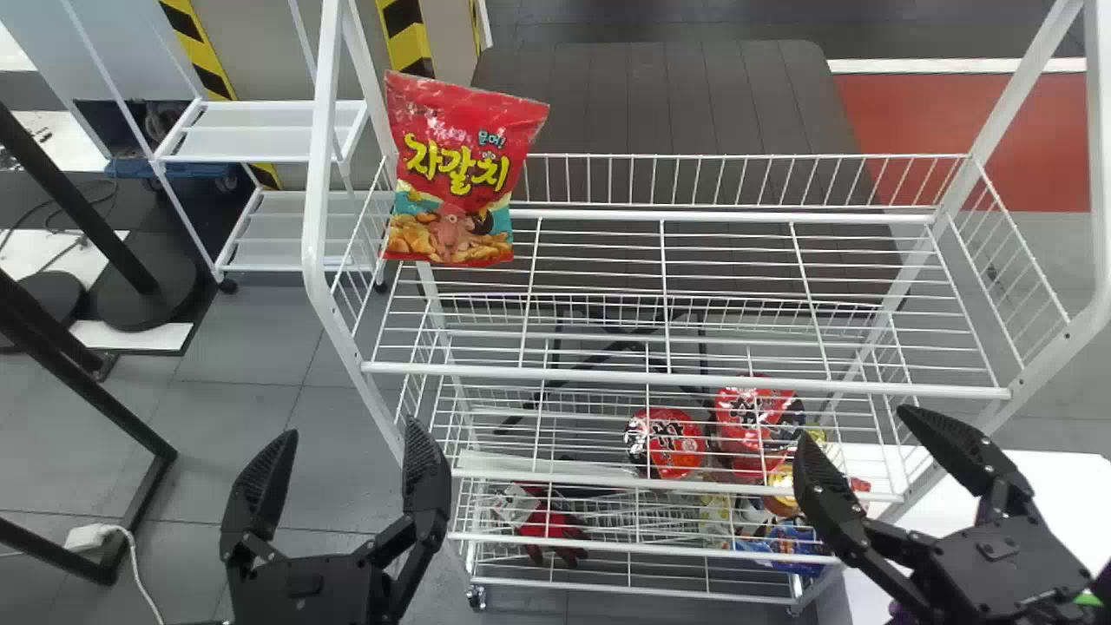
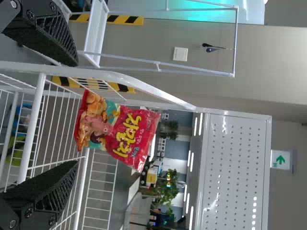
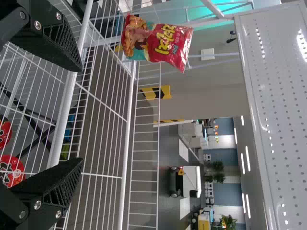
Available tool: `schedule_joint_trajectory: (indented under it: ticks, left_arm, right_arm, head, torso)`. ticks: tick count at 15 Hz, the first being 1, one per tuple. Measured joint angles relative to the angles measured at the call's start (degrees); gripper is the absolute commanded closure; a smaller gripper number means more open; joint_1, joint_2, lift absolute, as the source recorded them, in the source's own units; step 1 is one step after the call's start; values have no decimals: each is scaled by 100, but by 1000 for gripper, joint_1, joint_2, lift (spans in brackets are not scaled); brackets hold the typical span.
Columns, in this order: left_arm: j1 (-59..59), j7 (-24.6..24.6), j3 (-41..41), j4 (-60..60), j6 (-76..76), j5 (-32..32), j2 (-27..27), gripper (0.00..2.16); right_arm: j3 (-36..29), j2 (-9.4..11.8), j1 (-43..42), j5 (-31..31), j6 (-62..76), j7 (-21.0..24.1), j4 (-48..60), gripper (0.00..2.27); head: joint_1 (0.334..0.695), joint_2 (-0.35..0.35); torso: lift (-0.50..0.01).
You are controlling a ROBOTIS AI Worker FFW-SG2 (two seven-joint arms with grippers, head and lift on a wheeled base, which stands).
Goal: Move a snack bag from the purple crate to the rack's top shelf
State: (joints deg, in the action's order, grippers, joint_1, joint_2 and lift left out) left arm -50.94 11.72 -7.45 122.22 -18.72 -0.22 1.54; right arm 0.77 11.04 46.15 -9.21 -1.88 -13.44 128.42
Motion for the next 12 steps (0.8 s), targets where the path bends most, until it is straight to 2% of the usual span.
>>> schedule_joint_trajectory:
  ticks: [8, 12]
  left_arm:
    - [14, 331, -70, 380, 715, -353, 5, 83]
    - [1, 340, -38, 563, 726, -394, 21, 83]
  right_arm:
    - [-23, 37, -60, -19, 172, -3, 138, 171]
    - [-40, 69, -229, -28, 119, 0, 123, 171]
  head:
    - [695, 73]
    - [695, 75]
  torso:
    - [1]
    - [1]
